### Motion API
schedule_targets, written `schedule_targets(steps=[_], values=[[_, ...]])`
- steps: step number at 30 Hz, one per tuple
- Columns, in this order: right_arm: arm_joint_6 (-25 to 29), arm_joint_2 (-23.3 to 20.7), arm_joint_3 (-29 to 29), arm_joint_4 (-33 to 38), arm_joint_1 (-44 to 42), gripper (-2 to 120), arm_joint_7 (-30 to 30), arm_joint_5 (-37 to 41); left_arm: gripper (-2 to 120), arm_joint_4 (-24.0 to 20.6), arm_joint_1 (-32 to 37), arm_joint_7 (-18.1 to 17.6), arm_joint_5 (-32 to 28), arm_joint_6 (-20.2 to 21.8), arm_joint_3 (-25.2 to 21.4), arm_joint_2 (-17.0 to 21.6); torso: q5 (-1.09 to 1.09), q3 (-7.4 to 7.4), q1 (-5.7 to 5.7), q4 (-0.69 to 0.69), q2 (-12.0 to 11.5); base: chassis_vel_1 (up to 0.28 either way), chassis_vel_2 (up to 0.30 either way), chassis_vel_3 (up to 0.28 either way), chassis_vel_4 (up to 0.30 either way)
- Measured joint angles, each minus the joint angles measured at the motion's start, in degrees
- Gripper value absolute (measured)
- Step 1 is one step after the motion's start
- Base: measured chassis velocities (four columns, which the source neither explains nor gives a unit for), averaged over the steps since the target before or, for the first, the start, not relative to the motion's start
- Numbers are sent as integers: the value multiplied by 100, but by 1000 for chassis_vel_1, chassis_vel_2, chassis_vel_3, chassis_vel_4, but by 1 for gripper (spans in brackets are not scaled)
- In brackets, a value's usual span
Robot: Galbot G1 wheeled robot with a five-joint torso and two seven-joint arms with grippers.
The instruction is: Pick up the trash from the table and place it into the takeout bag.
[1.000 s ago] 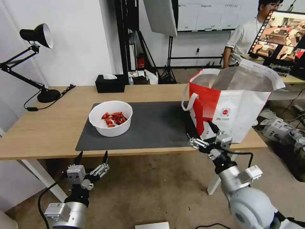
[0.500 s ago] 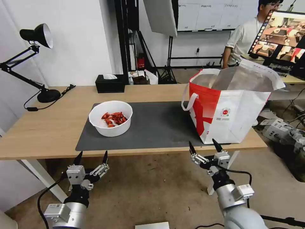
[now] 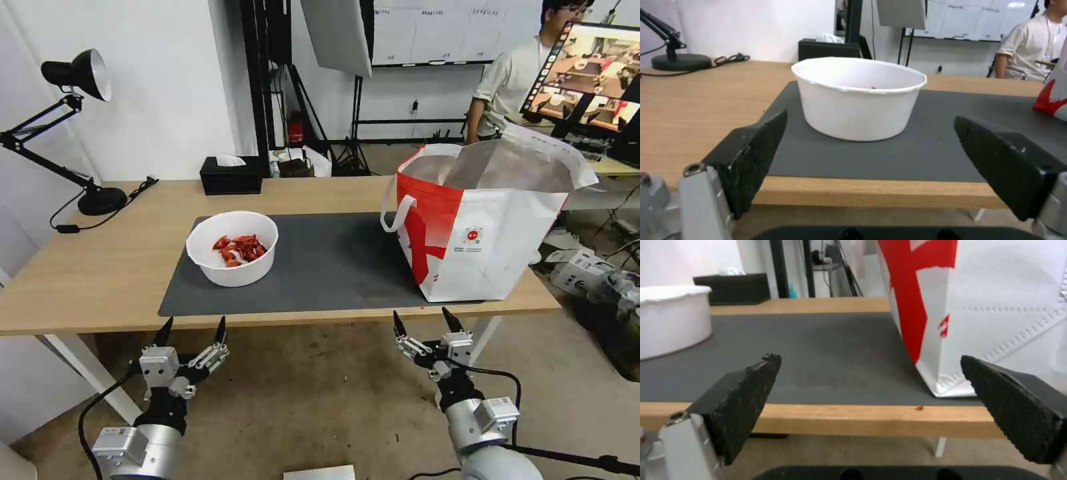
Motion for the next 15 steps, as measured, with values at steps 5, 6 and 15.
schedule_targets(steps=[5,6,15], values=[[-100,-2,-14,17,-41,100,119,1,100,9,-2,0,0,0,5,1,0,0,0,0,0,0,0,0,0],[-117,-1,-16,23,-52,100,145,-1,100,9,-3,0,0,0,5,3,0,0,0,0,0,0,0,0,0],[-181,-3,-17,40,-117,100,227,-58,100,9,-3,0,-2,2,5,13,0,0,0,0,0,0,0,0,0]])
